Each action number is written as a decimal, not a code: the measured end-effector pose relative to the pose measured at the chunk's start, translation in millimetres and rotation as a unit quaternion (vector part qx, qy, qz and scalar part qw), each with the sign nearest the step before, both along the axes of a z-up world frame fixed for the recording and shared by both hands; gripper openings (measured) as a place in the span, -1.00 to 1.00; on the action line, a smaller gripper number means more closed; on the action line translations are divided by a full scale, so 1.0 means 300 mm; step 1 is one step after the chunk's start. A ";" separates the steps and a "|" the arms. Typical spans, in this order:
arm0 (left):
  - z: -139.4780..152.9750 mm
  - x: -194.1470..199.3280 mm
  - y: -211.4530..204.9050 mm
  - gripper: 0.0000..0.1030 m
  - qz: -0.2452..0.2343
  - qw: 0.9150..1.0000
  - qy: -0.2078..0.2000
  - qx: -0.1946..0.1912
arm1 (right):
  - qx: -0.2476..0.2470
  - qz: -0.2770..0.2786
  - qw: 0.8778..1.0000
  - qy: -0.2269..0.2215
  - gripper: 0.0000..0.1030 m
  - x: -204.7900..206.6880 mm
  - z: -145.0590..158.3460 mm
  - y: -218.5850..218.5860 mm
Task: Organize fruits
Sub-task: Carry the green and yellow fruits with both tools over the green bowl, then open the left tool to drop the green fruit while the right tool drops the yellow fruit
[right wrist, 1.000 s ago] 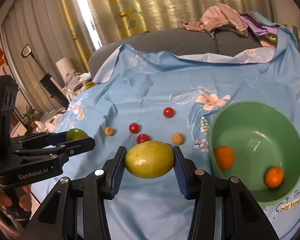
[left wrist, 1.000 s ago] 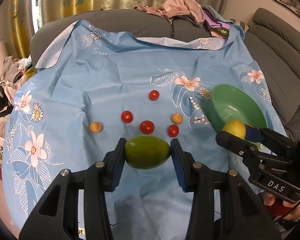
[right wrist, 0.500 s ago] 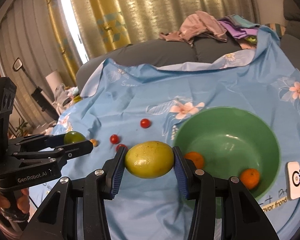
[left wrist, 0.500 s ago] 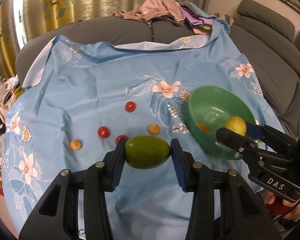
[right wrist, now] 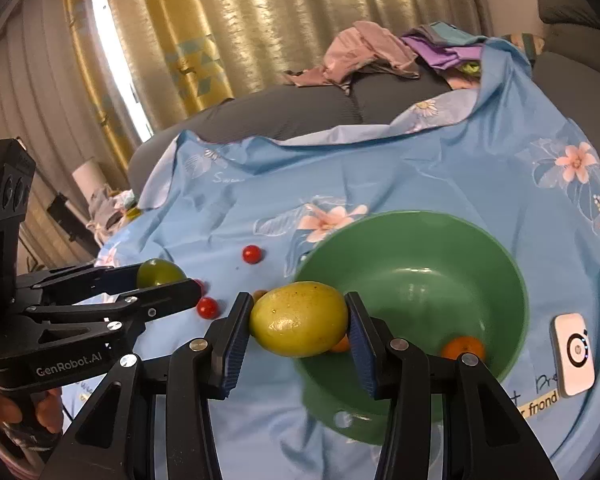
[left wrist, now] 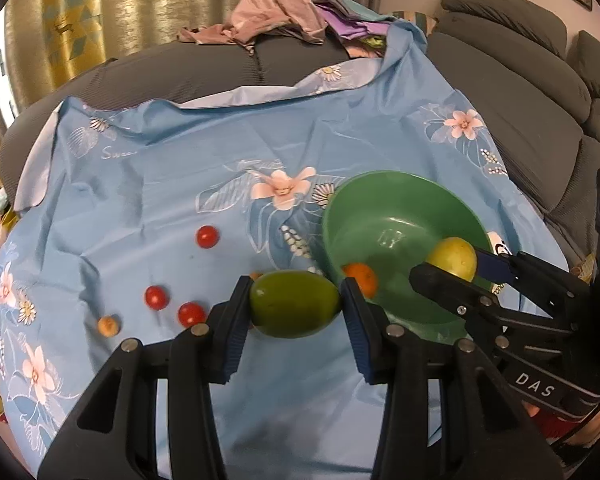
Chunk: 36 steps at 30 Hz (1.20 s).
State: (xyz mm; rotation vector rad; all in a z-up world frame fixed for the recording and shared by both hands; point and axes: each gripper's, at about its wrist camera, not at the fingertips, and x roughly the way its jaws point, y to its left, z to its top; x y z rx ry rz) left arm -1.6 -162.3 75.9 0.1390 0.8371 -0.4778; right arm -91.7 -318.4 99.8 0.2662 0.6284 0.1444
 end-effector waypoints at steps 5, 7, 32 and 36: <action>-0.013 0.015 -0.064 -0.14 -0.020 1.000 0.003 0.003 | 0.004 -0.016 1.000 0.004 -0.07 0.002 -0.013 -0.048; -0.017 0.023 -0.094 -0.14 -0.028 1.000 0.003 0.005 | 0.004 -0.021 1.000 0.005 -0.07 0.000 -0.015 -0.064; -0.071 0.063 -0.256 -0.14 -0.076 0.996 0.009 0.036 | 0.009 -0.072 0.997 0.013 -0.07 -0.006 -0.054 -0.196; -0.078 0.072 -0.277 -0.14 -0.077 0.996 0.010 0.041 | 0.008 -0.079 0.997 0.013 -0.07 -0.008 -0.058 -0.219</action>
